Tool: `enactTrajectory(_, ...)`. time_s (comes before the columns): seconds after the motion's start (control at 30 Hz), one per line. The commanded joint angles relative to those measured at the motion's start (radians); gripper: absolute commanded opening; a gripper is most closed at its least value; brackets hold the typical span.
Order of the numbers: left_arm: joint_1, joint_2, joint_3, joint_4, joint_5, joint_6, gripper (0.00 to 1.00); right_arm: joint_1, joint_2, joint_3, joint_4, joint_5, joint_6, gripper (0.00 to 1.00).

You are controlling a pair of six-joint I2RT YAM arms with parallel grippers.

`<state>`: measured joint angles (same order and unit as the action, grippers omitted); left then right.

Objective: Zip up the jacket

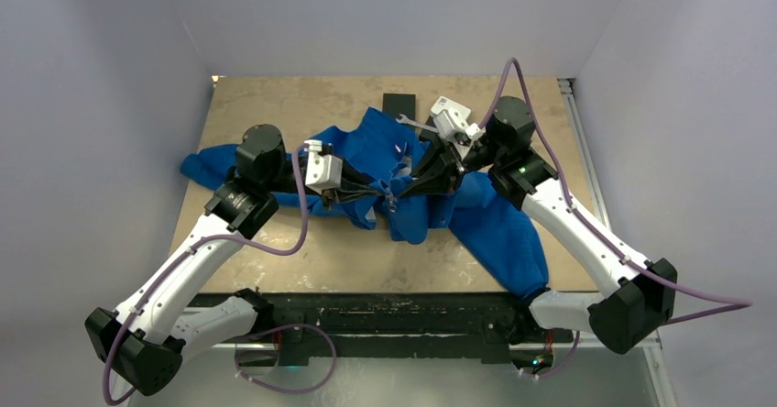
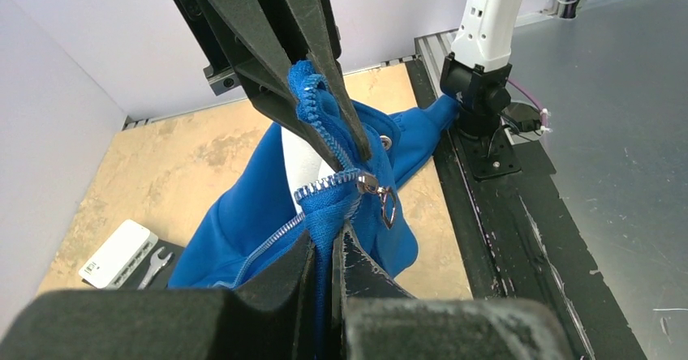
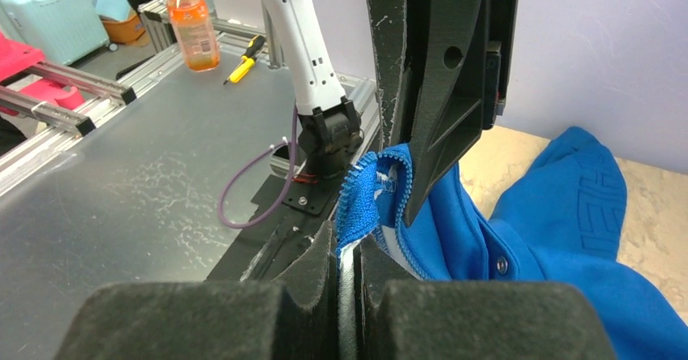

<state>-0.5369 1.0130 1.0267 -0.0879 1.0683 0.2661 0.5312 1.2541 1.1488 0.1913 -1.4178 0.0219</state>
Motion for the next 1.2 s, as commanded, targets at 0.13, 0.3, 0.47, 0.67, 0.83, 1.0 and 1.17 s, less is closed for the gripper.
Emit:
enactTrajectory(0.13,0.003,-0.03,0.015,-0.007,0.002,0.053,0.0,0.012,-0.017,0.065,-0.056,0.025,-0.075,0.0)
enactTrajectory(0.3,0.002,-0.03,0.01,-0.002,-0.022,0.055,0.0,0.013,-0.027,0.062,-0.066,0.018,-0.081,0.0)
enactTrajectory(0.47,0.002,-0.033,0.009,0.008,-0.043,0.041,0.0,0.013,-0.043,0.055,-0.086,0.018,-0.094,0.0)
enactTrajectory(0.67,0.002,-0.033,0.005,0.049,-0.067,0.012,0.0,0.013,-0.046,0.058,-0.1,0.024,-0.103,0.0)
enactTrajectory(0.83,0.002,-0.036,-0.001,0.031,-0.054,0.031,0.0,0.013,-0.04,0.076,-0.109,0.038,-0.109,0.0)
enactTrajectory(1.0,0.002,-0.039,-0.003,0.005,-0.045,0.06,0.0,0.013,-0.03,0.086,-0.111,0.039,-0.111,0.0)
enactTrajectory(1.17,0.002,-0.042,-0.003,-0.013,-0.043,0.077,0.0,0.013,-0.027,0.087,-0.113,0.043,-0.114,0.0)
